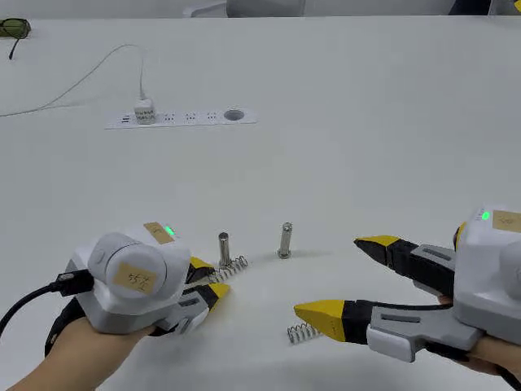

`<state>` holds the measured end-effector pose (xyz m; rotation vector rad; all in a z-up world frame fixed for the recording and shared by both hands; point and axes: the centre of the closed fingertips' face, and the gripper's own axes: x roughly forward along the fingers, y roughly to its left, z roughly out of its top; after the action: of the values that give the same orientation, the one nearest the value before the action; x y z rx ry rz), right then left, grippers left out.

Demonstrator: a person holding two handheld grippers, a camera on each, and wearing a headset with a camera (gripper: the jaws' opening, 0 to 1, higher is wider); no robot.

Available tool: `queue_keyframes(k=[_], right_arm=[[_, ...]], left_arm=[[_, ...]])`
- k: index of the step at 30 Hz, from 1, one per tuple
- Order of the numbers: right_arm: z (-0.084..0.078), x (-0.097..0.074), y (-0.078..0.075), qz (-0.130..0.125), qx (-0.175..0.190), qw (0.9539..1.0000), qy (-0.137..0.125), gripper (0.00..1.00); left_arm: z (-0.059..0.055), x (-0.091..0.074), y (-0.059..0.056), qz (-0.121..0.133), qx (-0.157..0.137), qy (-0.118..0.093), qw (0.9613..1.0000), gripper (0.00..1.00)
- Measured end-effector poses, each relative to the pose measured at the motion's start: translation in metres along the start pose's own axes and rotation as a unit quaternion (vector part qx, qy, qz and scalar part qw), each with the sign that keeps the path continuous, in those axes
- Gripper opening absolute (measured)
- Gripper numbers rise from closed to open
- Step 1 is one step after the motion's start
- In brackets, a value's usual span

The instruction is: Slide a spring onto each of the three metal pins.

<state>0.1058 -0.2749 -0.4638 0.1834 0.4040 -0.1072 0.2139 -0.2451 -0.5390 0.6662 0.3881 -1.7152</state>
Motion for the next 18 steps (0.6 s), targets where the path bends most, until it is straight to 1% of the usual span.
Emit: queue_keyframes(k=[2, 5, 7, 9, 11, 14, 16, 18], right_arm=[[0.0, 0.0, -0.002, -0.003, 0.002, 1.0, 0.001, 0.73], [-0.003, -0.001, -0.004, -0.008, 0.004, 0.9999, 0.008, 0.73], [-0.004, -0.001, -0.005, -0.01, 0.005, 0.9999, 0.007, 0.72], [-0.003, -0.002, -0.006, -0.011, 0.008, 0.9999, 0.006, 0.72], [-0.002, -0.002, -0.006, -0.01, 0.012, 0.9999, 0.003, 0.72], [0.002, -0.003, -0.006, -0.01, 0.036, 0.9992, -0.011, 0.71], [0.005, -0.004, -0.008, -0.01, 0.046, 0.9987, -0.018, 0.71], [0.007, -0.004, -0.008, -0.009, 0.054, 0.9982, -0.023, 0.7]], left_arm=[[0.001, 0.0, -0.001, 0.0, -0.009, 0.0, 1.0, 0.12], [0.001, 0.001, -0.001, 0.001, -0.014, 0.0, 0.9999, 0.12], [0.001, 0.001, -0.004, -0.006, -0.021, 0.0, 0.9998, 0.11], [0.001, 0.0, -0.006, -0.01, -0.019, 0.0, 0.9998, 0.11], [0.0, -0.002, -0.009, -0.013, -0.013, 0.002, 0.9998, 0.1], [0.0, -0.004, -0.012, -0.017, -0.013, 0.002, 0.9998, 0.1], [0.001, -0.006, -0.015, -0.024, -0.017, 0.0, 0.9996, 0.1], [0.004, -0.01, -0.017, -0.023, -0.016, -0.004, 0.9996, 0.1]])
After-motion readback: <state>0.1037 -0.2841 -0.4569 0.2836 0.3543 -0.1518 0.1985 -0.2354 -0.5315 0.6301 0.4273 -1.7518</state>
